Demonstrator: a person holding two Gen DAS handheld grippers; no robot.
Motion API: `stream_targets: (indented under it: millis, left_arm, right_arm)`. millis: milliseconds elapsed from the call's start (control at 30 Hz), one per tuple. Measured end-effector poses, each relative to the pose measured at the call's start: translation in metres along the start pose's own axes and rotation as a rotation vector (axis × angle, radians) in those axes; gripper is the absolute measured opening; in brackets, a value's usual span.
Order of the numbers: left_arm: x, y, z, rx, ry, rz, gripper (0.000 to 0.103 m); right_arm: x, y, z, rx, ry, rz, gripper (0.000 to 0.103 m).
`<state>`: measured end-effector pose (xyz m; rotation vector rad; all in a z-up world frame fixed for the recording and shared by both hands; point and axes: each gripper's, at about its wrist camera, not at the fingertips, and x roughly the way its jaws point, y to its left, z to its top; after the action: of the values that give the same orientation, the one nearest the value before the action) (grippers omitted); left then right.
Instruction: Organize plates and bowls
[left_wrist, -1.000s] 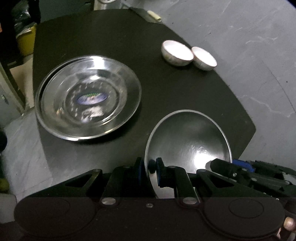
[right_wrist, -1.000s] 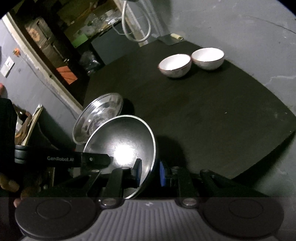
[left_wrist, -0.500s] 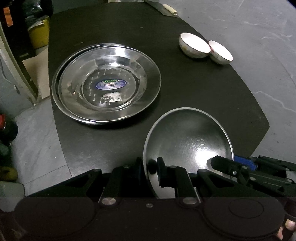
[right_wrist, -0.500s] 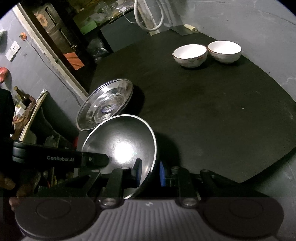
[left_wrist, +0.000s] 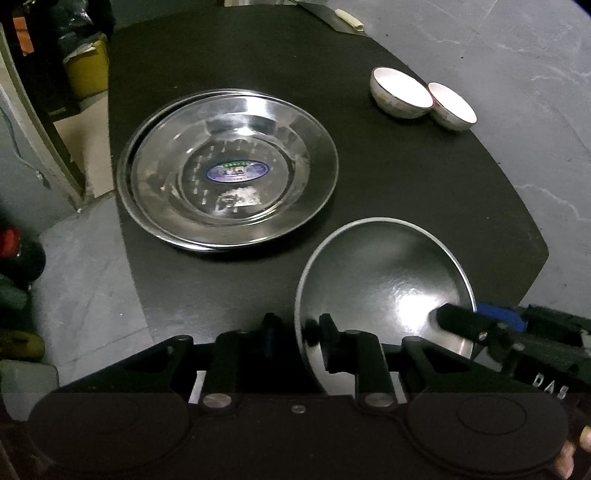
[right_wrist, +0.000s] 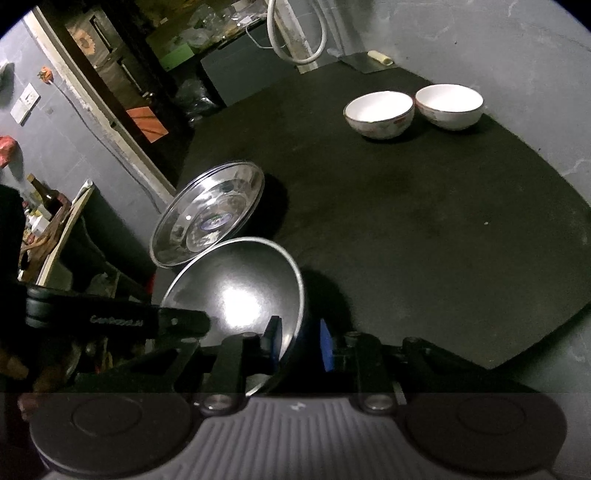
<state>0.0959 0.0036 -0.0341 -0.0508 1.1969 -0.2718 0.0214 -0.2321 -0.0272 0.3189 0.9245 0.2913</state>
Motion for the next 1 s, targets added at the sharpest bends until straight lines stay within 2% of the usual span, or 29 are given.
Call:
stream_targets:
  millis: [167,300,533,633,833,1000]
  left_arm:
    - [-0.016,0.007,-0.001,-0.002,-0.041,0.011,0.036]
    - [-0.031,0.008,0.002,0.015,-0.102,0.021,0.051]
    - [-0.056,0.003,0.009,0.058,-0.242,0.050,0.090]
    - [-0.063,0.003,0.012,0.062,-0.296,0.051,0.100]
    - [-0.064,0.004,0.023,0.049,-0.334,0.038,0.102]
    - [-0.053,0.007,0.036,0.001,-0.330,-0.009,0.102]
  right_arm:
    - [-0.012,0.000,0.002,0.002,-0.053,-0.029,0.034]
    - [-0.020,0.000,0.005,0.007,-0.088,-0.039,0.038]
    - [-0.030,0.006,0.010,-0.004,-0.150,-0.059,0.064]
    - [-0.034,0.008,0.013,-0.010,-0.171,-0.066,0.077]
    - [-0.040,0.006,0.018,-0.008,-0.212,-0.082,0.103]
    - [-0.041,-0.001,0.022,-0.009,-0.231,-0.103,0.103]
